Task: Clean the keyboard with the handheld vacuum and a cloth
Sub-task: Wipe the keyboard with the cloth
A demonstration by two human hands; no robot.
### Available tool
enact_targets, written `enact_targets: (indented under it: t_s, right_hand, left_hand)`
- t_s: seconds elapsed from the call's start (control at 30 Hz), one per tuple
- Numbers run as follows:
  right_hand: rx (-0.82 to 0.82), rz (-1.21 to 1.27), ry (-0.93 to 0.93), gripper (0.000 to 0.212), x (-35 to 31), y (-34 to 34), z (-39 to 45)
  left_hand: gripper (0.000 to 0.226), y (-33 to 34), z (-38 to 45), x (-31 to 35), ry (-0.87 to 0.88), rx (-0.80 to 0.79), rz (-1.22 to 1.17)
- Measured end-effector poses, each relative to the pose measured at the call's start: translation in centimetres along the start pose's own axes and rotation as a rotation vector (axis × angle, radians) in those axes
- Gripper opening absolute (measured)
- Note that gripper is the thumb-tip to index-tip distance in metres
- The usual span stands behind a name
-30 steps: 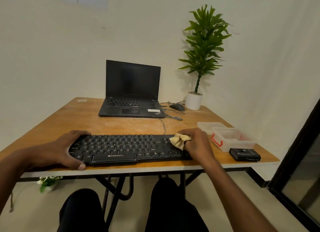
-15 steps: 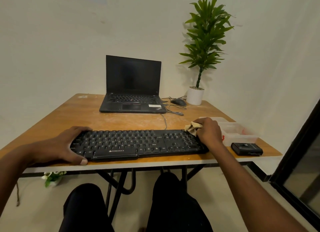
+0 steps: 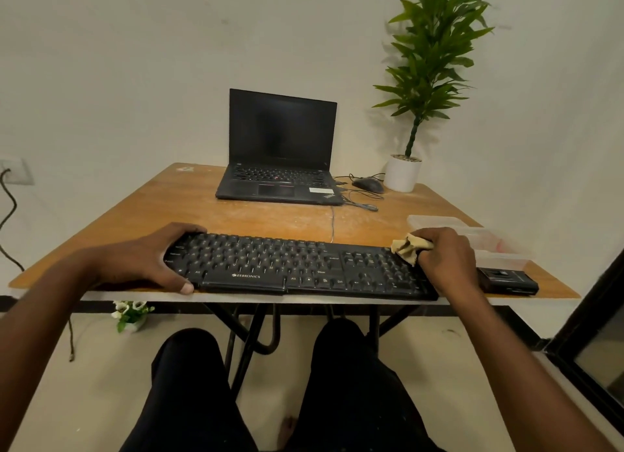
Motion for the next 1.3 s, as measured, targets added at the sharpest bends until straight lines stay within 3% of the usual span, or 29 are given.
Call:
enact_targets:
  t_s: [0.2, 0.53, 1.03, 1.3]
  right_hand:
    - [-0.002, -0.023, 0.047, 0.042, -0.7, 1.5, 2.2]
    - [-0.065, 0.182, 0.218, 0.016, 0.5, 2.6, 4.2]
    - [-0.079, 0.191, 0.241, 0.029, -0.6, 1.8, 6.3]
    - [-0.109, 0.032, 0.077, 0.03, -1.1, 3.5, 4.6]
  left_hand:
    - [0.123, 0.2, -0.1, -0.5, 0.038, 0.043, 0.0]
    - [0.121, 0.2, -0.6, -0.1, 0.07, 0.073, 0.01]
    - [0.121, 0.5, -0.3, 0.1, 0.066, 0.089, 0.002]
    - [0.121, 0.8, -0.3, -0.1, 0.082, 0.122, 0.024]
Point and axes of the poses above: each hand's wrist, its own z-axis towards the middle knuckle, its own y-axis out of the palm, x = y × z, the point moved 1 cm from there along z, towards the middle knuckle, and after that the axes turned 15 degrees about -y, right-handed, at the moved point
